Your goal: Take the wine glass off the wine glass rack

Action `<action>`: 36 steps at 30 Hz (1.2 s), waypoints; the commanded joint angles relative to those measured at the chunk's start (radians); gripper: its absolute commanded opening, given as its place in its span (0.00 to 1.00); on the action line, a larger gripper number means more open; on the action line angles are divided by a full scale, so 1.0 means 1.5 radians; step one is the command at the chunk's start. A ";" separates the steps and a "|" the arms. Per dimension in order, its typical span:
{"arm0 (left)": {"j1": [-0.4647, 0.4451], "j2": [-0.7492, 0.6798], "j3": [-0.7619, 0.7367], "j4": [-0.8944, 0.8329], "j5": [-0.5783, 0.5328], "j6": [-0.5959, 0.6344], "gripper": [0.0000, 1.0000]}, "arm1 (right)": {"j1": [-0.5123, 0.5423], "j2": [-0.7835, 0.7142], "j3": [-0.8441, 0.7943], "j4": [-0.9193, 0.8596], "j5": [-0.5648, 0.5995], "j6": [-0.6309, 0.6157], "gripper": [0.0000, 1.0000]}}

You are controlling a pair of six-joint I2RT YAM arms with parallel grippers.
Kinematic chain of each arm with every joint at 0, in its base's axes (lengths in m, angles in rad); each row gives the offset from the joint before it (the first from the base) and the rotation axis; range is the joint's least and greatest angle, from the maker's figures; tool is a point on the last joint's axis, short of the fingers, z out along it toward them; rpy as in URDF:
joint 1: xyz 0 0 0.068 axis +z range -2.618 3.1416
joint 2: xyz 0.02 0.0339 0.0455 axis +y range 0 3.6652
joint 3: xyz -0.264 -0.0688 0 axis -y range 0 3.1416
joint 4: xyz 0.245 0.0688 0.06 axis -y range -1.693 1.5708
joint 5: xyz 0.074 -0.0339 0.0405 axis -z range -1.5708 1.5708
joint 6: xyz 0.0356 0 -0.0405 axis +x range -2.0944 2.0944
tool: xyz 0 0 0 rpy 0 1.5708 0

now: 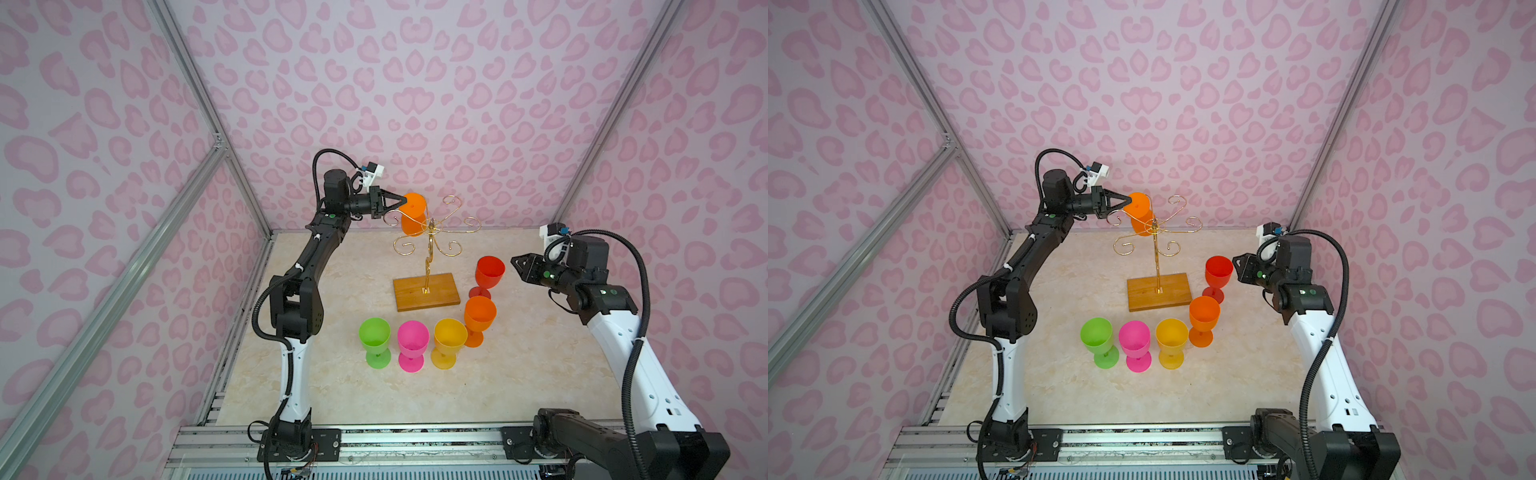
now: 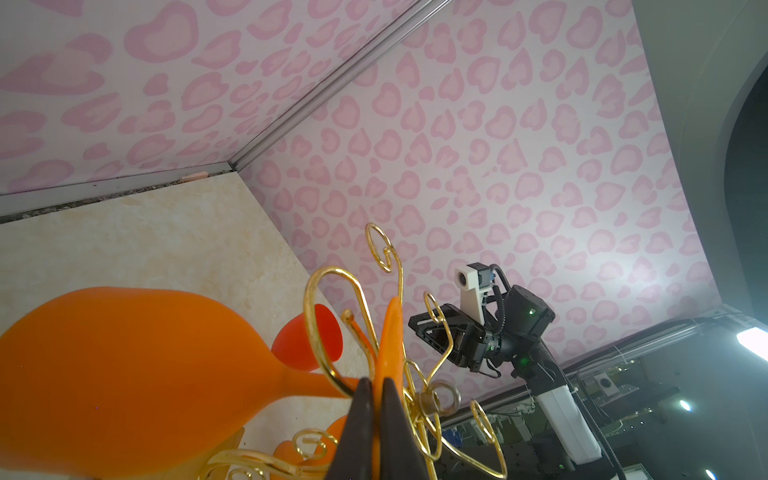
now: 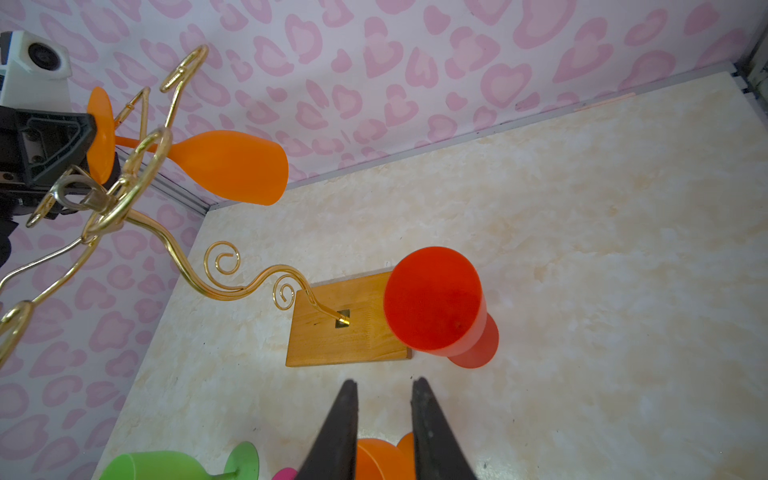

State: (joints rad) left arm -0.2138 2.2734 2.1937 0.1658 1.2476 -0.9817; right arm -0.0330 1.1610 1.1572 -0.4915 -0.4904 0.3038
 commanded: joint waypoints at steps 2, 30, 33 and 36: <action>-0.001 -0.144 -0.005 -0.010 -0.010 0.015 0.02 | 0.001 -0.002 -0.005 0.017 -0.005 0.003 0.24; 0.001 -0.121 -0.016 -0.081 -0.054 0.076 0.02 | -0.001 -0.005 -0.016 0.023 -0.005 0.003 0.24; 0.001 -0.125 -0.014 -0.080 -0.055 0.070 0.02 | 0.001 -0.004 -0.016 0.025 -0.007 0.004 0.24; 0.003 -0.130 -0.013 -0.081 -0.062 0.057 0.02 | 0.000 -0.003 -0.015 0.025 -0.007 0.004 0.24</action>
State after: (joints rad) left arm -0.2111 2.2173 2.1677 0.0387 1.1725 -0.8875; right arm -0.0330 1.1519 1.1400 -0.4763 -0.4911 0.3069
